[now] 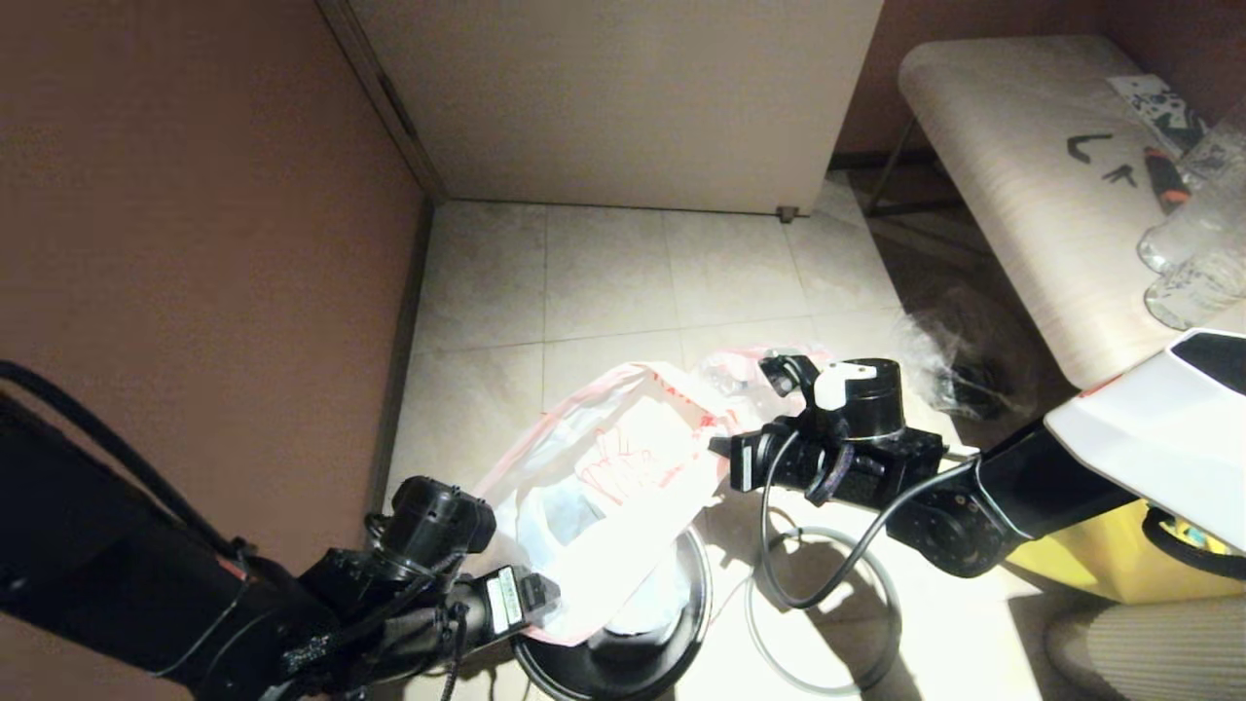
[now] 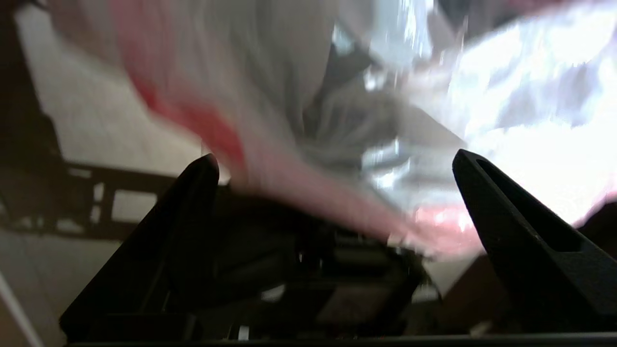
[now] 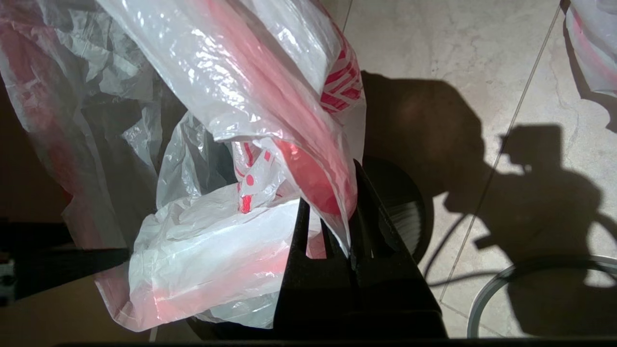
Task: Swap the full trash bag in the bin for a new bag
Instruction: Put the new garbage bag on the trash can
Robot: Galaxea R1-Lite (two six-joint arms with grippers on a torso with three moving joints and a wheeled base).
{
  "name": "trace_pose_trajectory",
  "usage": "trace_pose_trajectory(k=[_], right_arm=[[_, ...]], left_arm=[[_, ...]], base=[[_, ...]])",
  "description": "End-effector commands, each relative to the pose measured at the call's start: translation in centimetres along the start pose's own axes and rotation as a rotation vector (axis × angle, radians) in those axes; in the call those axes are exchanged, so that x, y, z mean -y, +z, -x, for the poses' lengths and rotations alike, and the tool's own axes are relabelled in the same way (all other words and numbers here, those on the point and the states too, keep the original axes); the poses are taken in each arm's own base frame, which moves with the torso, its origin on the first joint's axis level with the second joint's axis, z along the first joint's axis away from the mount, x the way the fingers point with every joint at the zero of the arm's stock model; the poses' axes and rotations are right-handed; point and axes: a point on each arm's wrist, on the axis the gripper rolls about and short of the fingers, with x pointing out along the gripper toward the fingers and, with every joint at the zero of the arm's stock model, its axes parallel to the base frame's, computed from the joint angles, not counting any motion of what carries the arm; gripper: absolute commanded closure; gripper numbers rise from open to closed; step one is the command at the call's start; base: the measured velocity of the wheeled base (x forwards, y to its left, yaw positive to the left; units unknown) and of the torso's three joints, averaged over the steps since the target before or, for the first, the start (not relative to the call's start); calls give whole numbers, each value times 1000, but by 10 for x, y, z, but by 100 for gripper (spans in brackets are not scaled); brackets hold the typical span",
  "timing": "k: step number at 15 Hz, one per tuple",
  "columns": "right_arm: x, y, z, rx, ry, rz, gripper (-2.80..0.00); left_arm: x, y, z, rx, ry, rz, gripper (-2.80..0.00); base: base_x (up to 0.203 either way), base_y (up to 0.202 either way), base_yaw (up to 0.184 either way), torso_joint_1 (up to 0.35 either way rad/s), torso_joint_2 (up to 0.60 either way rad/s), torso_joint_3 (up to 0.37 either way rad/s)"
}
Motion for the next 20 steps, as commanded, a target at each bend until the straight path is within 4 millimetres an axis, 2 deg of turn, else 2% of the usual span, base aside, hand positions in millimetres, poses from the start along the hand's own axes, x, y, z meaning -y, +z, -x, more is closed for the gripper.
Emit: trace_pose_trajectory(k=[1,2,5,8,11,12,14,20], right_arm=[[-2,1,0,6,6,1,0],[-2,1,0,4,6,1,0],[-2,-1,2,-3,5,-11,0],[-6,-9,9,-34,6,-19,0],[-13,-28,29,-106,-2,-29,0],[-12,-40,35,-152,-17,-37,0],[-8,-65,41,-238,-50,-51,0],[7,-130,28,-470,-128,69,0]], left_arm=[[0,-3,-23,31,52,3,-38],[1,-2,-31,66,72,1,0],[5,2,-43,132,111,-2,0],[8,12,-34,171,90,-40,0],[1,6,-13,170,77,-50,0],[2,-4,-10,148,71,-75,0],[-1,-12,-19,111,96,-89,0],[-13,-31,-51,9,187,-141,0]], base=[[0,0,0,0,0,0],[0,0,0,0,0,0],[0,0,0,0,0,0],[0,0,0,0,0,0],[0,0,0,0,0,0],[0,0,0,0,0,0],[0,0,0,0,0,0],[0,0,0,0,0,0]])
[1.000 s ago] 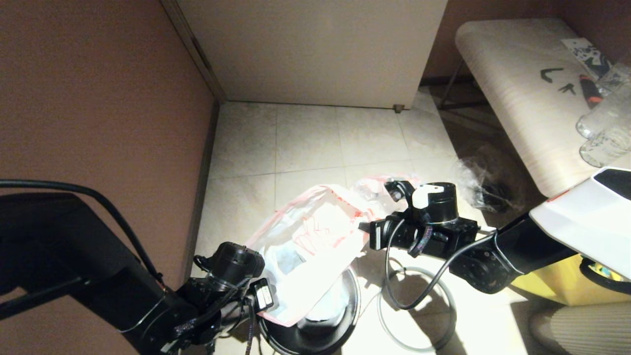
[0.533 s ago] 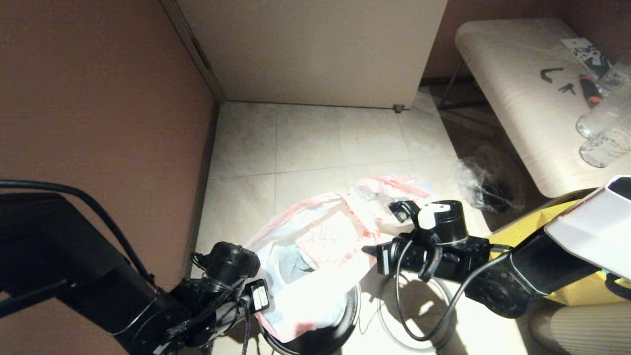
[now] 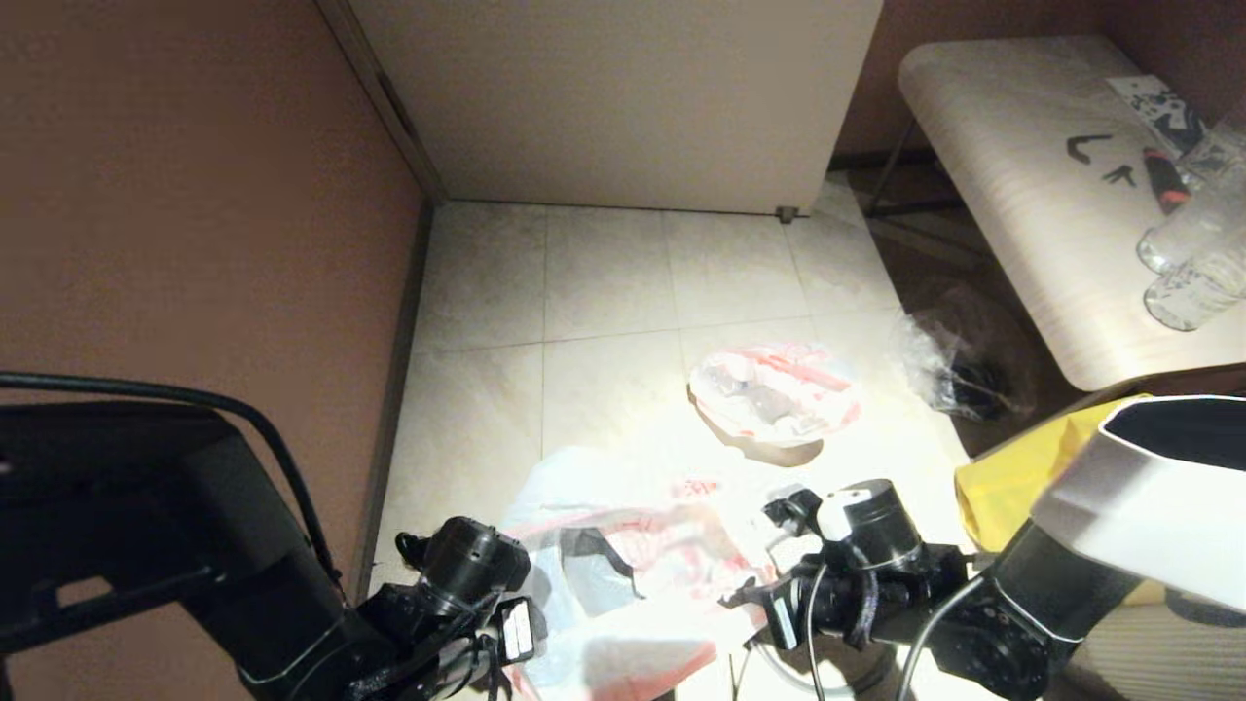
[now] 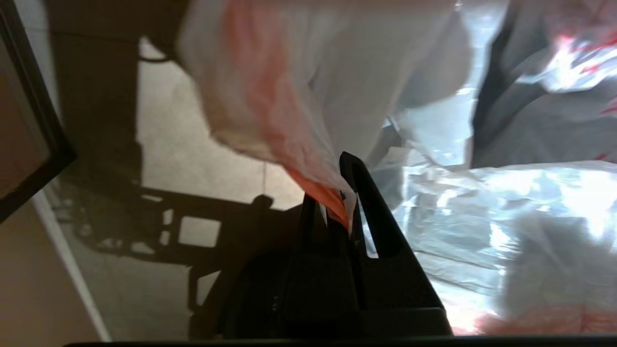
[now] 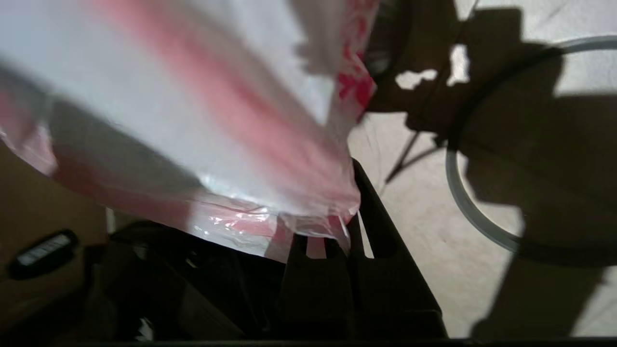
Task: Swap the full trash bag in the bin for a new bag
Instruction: Put the new garbage bag on the trash can
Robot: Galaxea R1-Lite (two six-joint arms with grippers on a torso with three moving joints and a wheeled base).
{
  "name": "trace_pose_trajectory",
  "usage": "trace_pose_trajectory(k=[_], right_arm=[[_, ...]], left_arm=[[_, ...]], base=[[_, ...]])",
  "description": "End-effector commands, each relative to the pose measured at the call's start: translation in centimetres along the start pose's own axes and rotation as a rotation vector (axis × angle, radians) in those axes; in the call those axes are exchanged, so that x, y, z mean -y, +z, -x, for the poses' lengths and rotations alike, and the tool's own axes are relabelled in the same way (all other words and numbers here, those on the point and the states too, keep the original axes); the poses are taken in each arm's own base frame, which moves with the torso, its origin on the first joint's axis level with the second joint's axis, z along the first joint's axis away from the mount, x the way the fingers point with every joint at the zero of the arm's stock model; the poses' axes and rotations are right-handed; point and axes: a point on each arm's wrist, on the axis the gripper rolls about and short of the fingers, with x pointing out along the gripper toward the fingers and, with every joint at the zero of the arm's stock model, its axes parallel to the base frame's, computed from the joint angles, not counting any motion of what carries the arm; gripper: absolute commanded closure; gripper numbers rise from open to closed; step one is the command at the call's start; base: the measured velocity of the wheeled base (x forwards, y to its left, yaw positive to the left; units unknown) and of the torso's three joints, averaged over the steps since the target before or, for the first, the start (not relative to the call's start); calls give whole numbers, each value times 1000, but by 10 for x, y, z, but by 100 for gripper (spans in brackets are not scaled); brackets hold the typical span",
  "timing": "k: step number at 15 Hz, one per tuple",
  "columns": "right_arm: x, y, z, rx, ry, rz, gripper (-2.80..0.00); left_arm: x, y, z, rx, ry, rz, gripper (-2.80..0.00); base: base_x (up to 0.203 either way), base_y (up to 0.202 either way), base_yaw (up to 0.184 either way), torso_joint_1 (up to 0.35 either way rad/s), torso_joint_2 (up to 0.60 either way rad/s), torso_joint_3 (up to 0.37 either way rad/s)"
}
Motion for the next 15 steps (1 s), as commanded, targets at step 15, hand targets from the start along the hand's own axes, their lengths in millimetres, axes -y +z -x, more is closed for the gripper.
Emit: trace_pose_trajectory(k=[15], right_arm=[[-29,30,-111,45,-11,155,0]], left_arm=[[-26,0,-43,-23,128,-112,0]], base=[[0,0,0,0,0,0]])
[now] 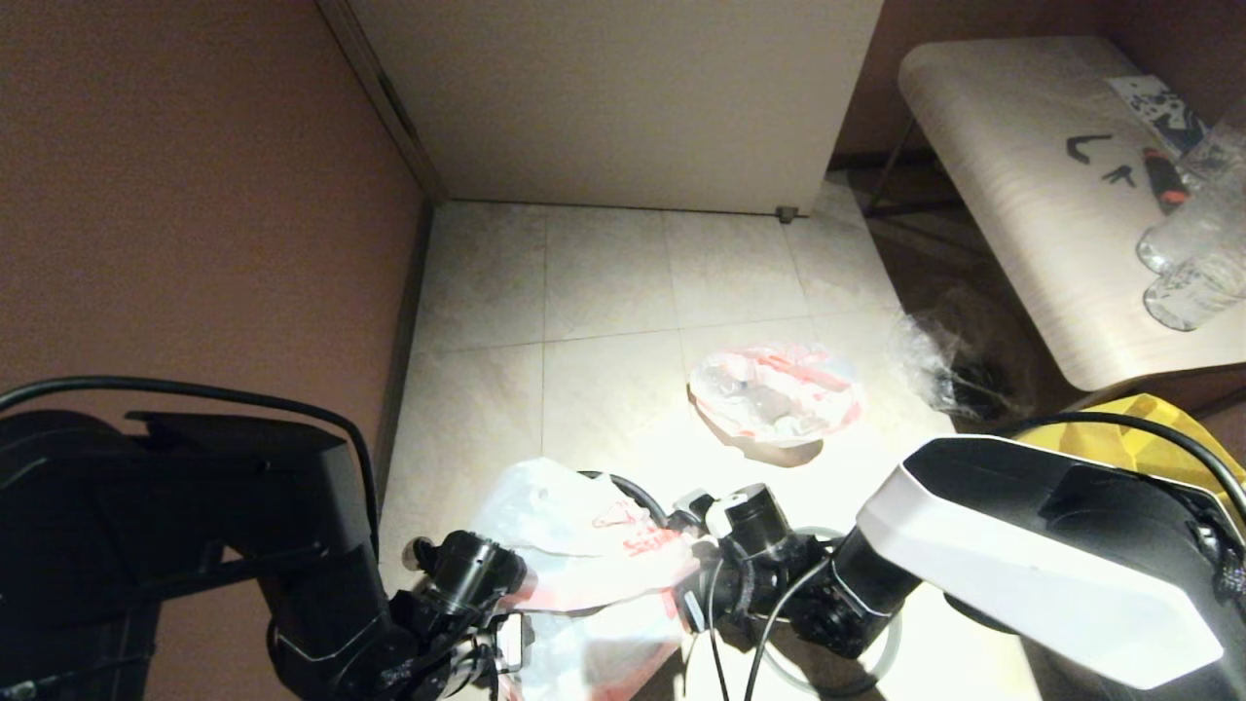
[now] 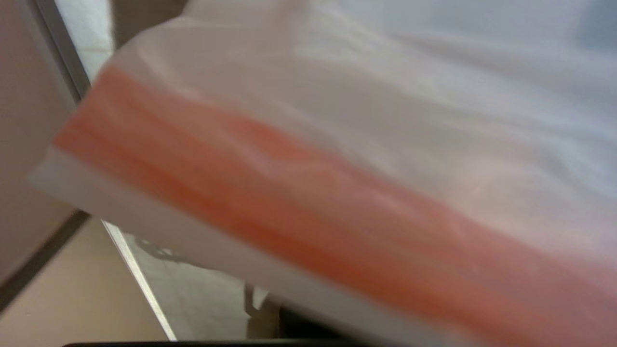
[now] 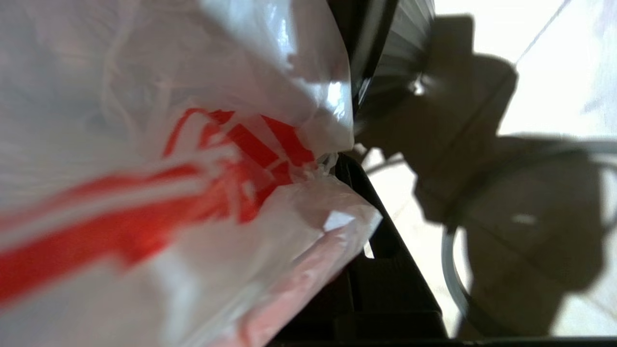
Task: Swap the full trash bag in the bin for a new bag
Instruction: Put the new garbage bag on the trash can
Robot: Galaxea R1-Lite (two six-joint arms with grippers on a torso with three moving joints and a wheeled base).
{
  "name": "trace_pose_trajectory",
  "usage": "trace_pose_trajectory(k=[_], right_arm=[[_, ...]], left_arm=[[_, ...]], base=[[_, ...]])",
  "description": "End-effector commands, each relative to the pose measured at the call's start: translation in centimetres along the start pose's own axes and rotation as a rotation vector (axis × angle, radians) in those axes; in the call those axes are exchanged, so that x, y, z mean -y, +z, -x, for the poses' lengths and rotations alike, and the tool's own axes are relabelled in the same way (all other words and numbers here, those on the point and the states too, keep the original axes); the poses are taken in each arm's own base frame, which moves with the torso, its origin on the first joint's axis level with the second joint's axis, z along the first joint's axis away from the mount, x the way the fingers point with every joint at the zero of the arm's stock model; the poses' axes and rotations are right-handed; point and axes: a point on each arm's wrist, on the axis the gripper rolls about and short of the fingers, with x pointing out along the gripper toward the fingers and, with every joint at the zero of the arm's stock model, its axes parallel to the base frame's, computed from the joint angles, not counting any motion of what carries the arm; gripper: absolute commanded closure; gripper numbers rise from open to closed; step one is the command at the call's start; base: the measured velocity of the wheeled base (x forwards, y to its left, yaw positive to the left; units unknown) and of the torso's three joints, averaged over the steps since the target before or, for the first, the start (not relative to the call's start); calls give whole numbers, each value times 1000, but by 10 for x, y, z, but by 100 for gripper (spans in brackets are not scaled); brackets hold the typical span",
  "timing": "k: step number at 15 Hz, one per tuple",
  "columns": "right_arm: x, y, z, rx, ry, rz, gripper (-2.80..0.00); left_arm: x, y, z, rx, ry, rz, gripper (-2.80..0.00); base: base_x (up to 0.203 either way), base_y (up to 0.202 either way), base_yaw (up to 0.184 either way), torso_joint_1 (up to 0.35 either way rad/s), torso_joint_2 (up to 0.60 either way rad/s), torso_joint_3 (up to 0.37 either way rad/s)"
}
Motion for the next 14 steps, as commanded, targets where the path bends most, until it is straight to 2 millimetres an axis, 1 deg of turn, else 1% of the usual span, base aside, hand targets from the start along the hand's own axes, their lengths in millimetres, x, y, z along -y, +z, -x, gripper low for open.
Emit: trace_pose_trajectory(k=[1,2,3,4,5,7,10,12,14], right_arm=[[-4,14,-11,57,2,-9,0],[-5,22,-13,88,3,-18,0],[-7,32,-11,121,6,-32,0],[-7,35,-9,129,8,-46,0],[-6,33,-7,124,3,-53,0],[1,24,-3,103,-28,-63,0],[12,5,8,64,-90,-65,0],[12,-7,19,21,-117,-57,0],[8,-20,20,-25,-133,-48,0]], left_arm=[[-12,6,-2,17,53,13,0],[-14,7,0,28,61,8,0],[-13,8,7,45,50,4,0],[-12,12,14,67,37,7,0],[-12,14,20,86,27,12,0],[-9,15,29,105,7,7,0],[-6,5,35,89,-5,-24,0],[-8,-3,33,62,7,-39,0],[-7,-8,27,37,19,-54,0]], base=[[0,0,0,0,0,0],[0,0,0,0,0,0],[0,0,0,0,0,0],[0,0,0,0,0,0],[0,0,0,0,0,0],[0,0,0,0,0,0],[0,0,0,0,0,0],[0,0,0,0,0,0],[0,0,0,0,0,0]])
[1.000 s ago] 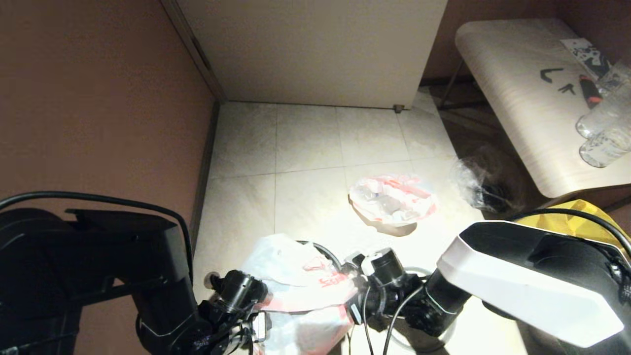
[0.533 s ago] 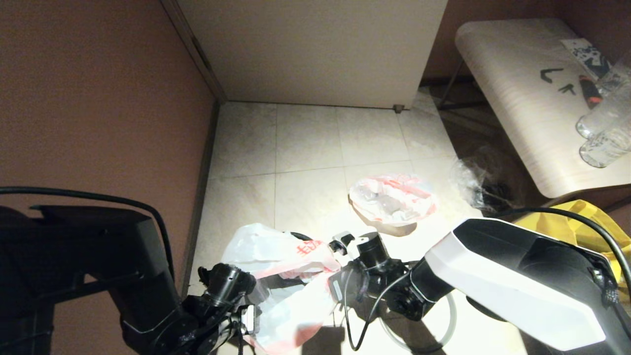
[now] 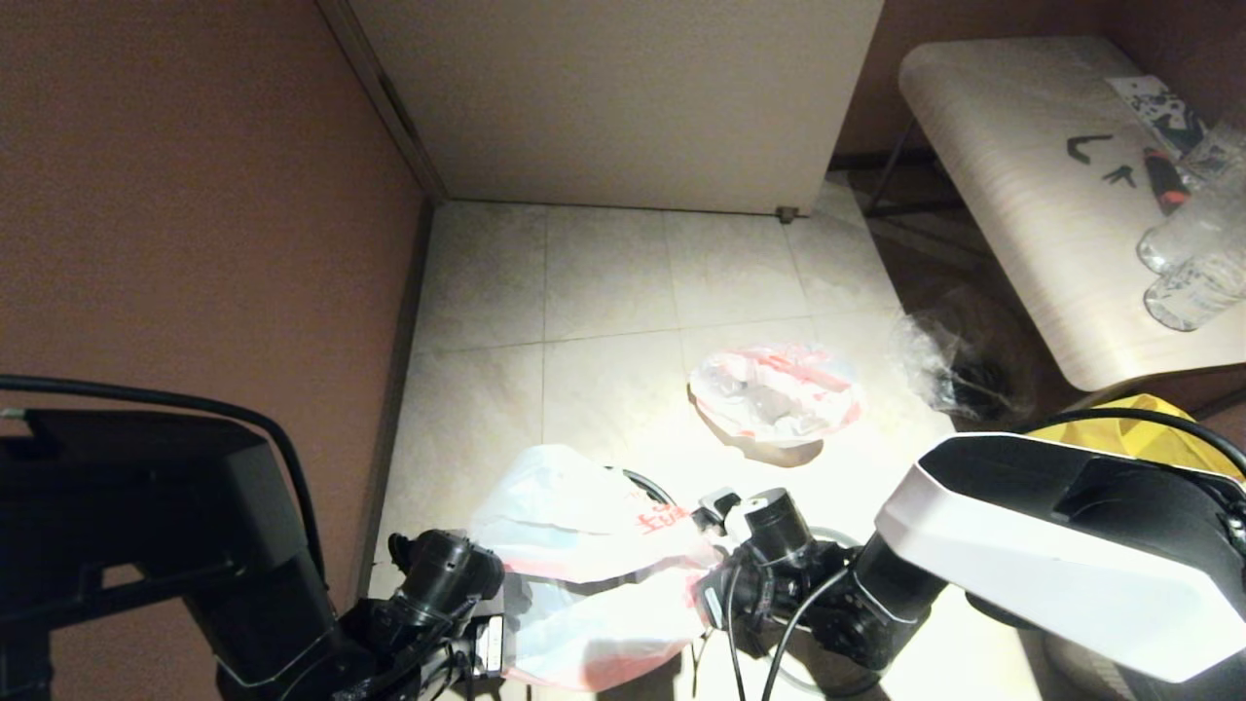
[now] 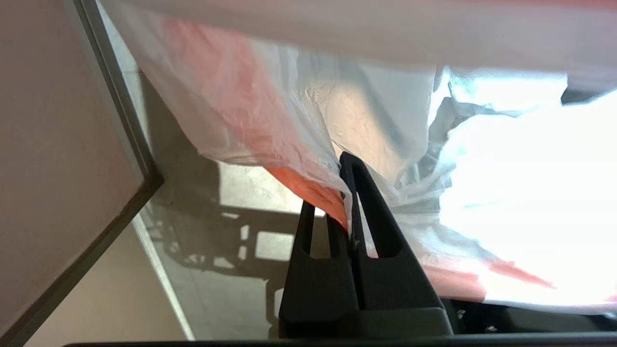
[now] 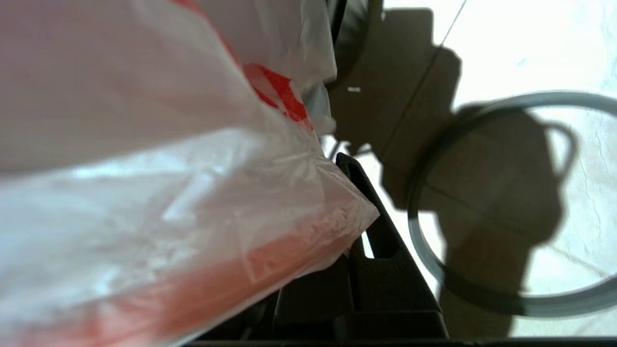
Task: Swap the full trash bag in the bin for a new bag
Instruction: Put the new garbage bag on the trash can
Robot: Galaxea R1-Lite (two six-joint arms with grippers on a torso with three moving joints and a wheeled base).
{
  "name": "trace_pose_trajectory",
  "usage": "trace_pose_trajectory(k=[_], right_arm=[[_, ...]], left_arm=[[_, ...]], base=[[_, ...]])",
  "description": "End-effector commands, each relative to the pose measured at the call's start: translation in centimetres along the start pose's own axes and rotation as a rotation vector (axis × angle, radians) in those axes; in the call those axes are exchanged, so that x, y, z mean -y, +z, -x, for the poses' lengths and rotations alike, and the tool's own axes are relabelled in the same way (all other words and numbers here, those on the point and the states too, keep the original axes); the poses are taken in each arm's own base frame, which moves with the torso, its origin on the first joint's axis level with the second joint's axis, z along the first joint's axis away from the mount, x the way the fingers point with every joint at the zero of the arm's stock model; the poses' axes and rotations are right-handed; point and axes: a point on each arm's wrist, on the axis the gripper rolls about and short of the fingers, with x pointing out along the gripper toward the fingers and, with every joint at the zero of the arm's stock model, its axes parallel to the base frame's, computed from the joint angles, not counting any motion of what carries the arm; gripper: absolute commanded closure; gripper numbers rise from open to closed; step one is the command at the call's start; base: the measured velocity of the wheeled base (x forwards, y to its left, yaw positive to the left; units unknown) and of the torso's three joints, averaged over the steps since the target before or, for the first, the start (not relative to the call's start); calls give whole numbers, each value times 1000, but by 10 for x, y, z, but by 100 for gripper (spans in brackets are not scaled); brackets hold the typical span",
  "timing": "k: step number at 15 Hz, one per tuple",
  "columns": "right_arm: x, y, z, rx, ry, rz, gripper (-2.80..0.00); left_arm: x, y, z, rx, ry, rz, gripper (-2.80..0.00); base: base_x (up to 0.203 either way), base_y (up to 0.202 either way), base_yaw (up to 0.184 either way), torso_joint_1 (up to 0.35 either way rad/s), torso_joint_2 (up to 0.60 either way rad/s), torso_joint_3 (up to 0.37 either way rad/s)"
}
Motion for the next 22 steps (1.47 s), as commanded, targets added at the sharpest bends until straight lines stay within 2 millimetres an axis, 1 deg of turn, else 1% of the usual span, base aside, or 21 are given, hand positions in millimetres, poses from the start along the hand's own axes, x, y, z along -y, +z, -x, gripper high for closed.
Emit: trace_pose_trajectory(k=[1,6,8,10,11,12,14,15,17,18,20,22], right_arm=[[-5,-12,2,-34,-13,10,0],[-7,-40,-5,-121,-21,23,0],[-7,-43,-8,-120,-20,22,0],[-6,-39,-11,-106,-22,18,0],[-4,-35,-14,-95,-25,14,0],[0,-32,-16,-94,-31,28,0],[8,-27,-19,-130,-44,57,0],[11,-22,-22,-135,-50,57,0],[15,-7,-34,-112,-58,52,0],[15,1,-40,-87,-59,51,0],[13,12,-52,-43,-57,52,0],[11,20,-57,-3,-53,48,0]], left_arm=[[3,-9,-10,-37,17,-23,0],[20,-34,-37,-58,55,-127,0],[22,-40,-44,-62,65,-158,0],[22,-42,-50,-71,83,-165,0],[23,-42,-56,-61,114,-173,0],[22,-39,-63,-47,150,-178,0],[22,-37,-67,-45,163,-178,0],[22,-34,-71,-40,166,-174,0],[22,-21,-78,-9,171,-153,0],[23,-13,-81,17,174,-133,0],[24,-6,-87,43,193,-109,0],[24,3,-89,72,199,-75,0]], base=[[0,0,0,0,0,0],[0,0,0,0,0,0],[0,0,0,0,0,0],[0,0,0,0,0,0],[0,0,0,0,0,0],[0,0,0,0,0,0],[0,0,0,0,0,0],[0,0,0,0,0,0],[0,0,0,0,0,0],[0,0,0,0,0,0],[0,0,0,0,0,0],[0,0,0,0,0,0]])
